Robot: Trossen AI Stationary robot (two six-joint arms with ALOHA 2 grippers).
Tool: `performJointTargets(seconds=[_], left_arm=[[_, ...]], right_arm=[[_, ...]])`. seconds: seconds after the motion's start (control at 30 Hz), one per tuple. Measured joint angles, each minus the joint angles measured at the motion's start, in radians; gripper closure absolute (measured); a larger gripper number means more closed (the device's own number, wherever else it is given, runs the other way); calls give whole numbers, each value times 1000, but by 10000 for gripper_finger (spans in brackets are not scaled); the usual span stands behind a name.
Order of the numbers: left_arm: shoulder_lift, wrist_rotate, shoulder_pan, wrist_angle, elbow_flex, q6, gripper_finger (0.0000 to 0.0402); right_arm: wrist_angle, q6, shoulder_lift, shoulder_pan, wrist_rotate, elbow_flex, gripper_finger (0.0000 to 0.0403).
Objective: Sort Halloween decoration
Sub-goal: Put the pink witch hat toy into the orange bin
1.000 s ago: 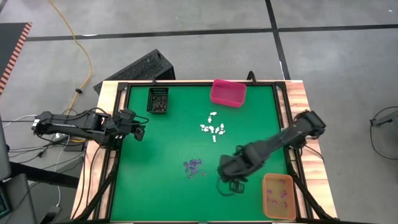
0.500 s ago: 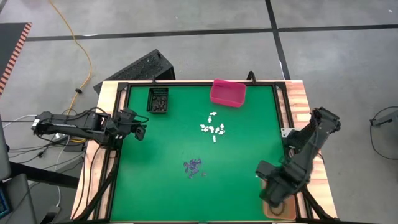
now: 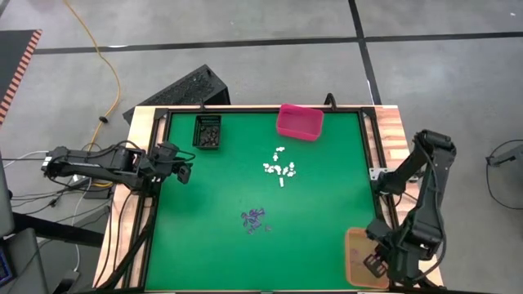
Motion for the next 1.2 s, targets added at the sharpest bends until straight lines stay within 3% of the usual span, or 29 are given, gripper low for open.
performJointTargets(seconds=[0.3, 0.53, 1.0, 1.2], left_arm=[[0, 6, 0, 0, 0, -16, 219], [0, -16, 0, 0, 0, -15, 219], [0, -13, 0, 0, 0, -6, 219], [0, -4, 0, 0, 0, -3, 219]], right_arm=[[210, -9, -40, -16, 8, -189, 387], [178, -75, -30, -70, 30, -191, 355], [134, -144, -23, -105, 26, -191, 341], [121, -151, -23, -105, 26, -191, 303]])
